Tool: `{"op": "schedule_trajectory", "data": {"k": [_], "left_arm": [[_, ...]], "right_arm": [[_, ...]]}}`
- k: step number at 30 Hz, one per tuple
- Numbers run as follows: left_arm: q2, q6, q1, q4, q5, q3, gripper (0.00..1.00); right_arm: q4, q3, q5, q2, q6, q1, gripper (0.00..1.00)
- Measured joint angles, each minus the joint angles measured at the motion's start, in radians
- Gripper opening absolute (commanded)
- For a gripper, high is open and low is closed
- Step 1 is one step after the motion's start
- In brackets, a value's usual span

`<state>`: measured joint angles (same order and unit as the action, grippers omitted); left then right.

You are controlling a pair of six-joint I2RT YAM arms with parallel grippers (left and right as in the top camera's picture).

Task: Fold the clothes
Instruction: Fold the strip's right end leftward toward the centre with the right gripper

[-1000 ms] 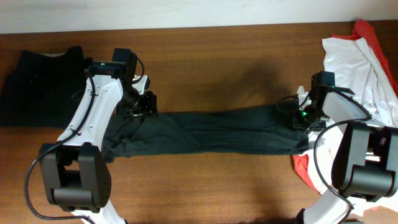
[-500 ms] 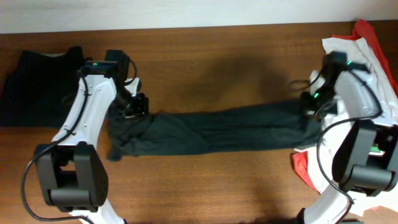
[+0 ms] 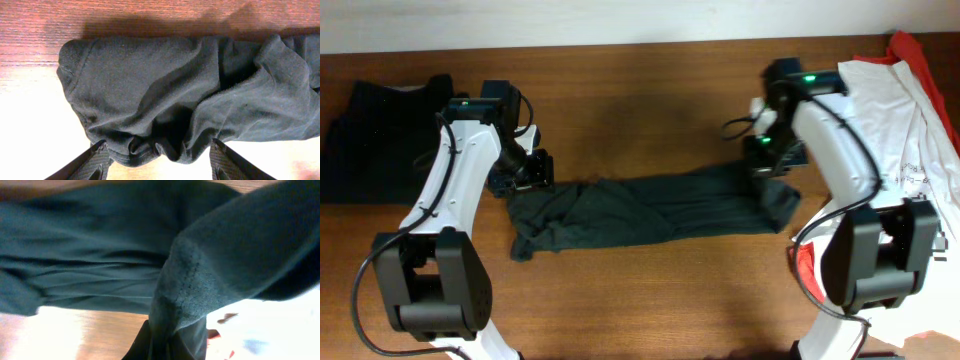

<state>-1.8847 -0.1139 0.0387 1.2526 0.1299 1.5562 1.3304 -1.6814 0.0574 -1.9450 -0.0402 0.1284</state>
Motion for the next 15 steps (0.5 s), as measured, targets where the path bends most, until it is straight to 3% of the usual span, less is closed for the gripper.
{"op": "schedule_trajectory", "data": {"k": [12, 15], "left_arm": [[0.0, 0.0, 0.0, 0.0, 0.0, 0.0, 0.64], [0.0, 0.0, 0.0, 0.0, 0.0, 0.0, 0.64]], "right_arm": [[-0.076, 0.0, 0.012, -0.005, -0.148, 0.298, 0.04], [-0.091, 0.0, 0.014, -0.028, -0.163, 0.348, 0.1]]}}
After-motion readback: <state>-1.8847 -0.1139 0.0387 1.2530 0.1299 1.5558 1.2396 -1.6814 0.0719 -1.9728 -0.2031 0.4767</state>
